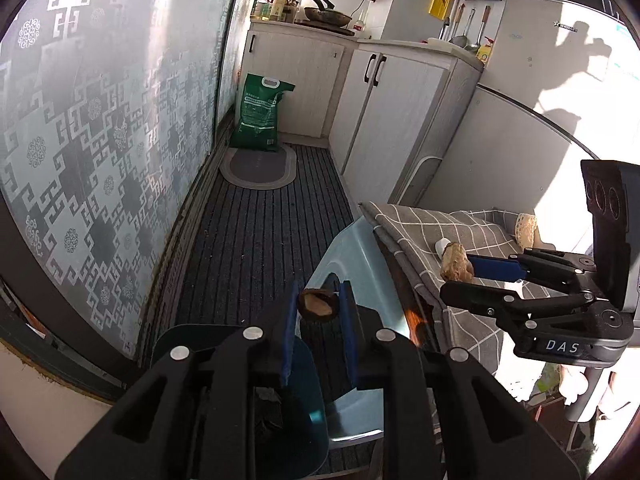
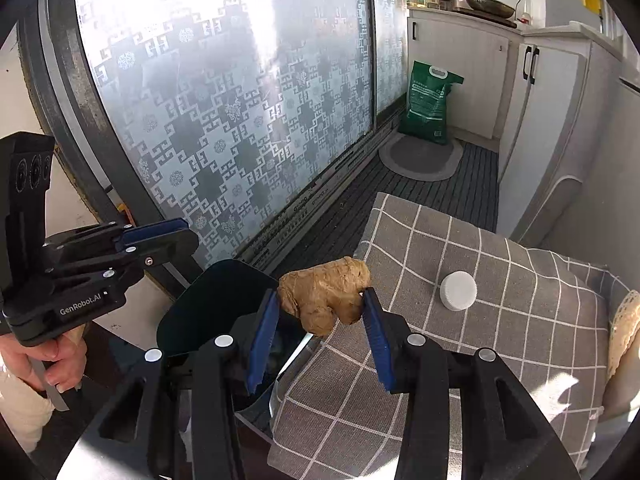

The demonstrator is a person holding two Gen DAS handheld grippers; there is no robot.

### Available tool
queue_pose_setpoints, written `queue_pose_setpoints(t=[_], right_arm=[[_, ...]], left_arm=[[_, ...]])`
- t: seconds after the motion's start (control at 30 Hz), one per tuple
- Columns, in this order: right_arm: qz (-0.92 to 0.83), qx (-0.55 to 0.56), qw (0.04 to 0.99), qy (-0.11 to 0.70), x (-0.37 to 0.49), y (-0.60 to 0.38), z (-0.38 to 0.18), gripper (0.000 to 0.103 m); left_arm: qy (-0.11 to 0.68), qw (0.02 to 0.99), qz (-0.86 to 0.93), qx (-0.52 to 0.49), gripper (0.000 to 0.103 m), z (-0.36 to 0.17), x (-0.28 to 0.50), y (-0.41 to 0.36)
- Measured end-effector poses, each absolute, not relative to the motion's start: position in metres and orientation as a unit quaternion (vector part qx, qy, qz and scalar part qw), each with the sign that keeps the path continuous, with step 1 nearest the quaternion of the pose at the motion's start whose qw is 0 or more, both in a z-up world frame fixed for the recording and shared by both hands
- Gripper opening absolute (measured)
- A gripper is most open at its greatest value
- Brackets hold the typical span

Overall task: Collect trash
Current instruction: 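Carry the ginger root and walnut shell over the green bin with both tools, then open both tools to drop the ginger and walnut shell into the bin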

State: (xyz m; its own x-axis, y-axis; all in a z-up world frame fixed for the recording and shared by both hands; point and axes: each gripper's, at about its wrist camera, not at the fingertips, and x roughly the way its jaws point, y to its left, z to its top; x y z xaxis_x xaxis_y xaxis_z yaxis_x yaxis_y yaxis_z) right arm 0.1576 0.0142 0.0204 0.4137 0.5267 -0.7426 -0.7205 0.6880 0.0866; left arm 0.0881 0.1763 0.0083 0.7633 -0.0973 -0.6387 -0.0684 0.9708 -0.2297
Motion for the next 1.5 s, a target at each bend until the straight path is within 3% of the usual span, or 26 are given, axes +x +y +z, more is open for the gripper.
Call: queue_pose_setpoints(t=[0.73,0.8,0.9,1.5], right_arm=[[0.419,-0.147,0.809,0.387,0.138,0.102,0.025,0.043],[0.421,-0.149,0.805,0.39,0.138,0.11,0.022,0.043],[0.424,-0.153,0.8,0.397,0.136,0.121,0.018,0.043],[0.418,-0.207,0.765,0.444,0.132,0.167,-0.035,0.043]], left_arm=[[0.446,0.889,0.01,-0.1,0.023,-0.073,0.069,0.229],[0.452,0.886,0.014,-0.101,0.029,-0.079,0.067,0.234],[0.458,0.883,0.019,-0.1,0.029,-0.085,0.065,0.24],[0.395,0.909,0.035,-0.126,0.022,-0.042,0.039,0.266]])
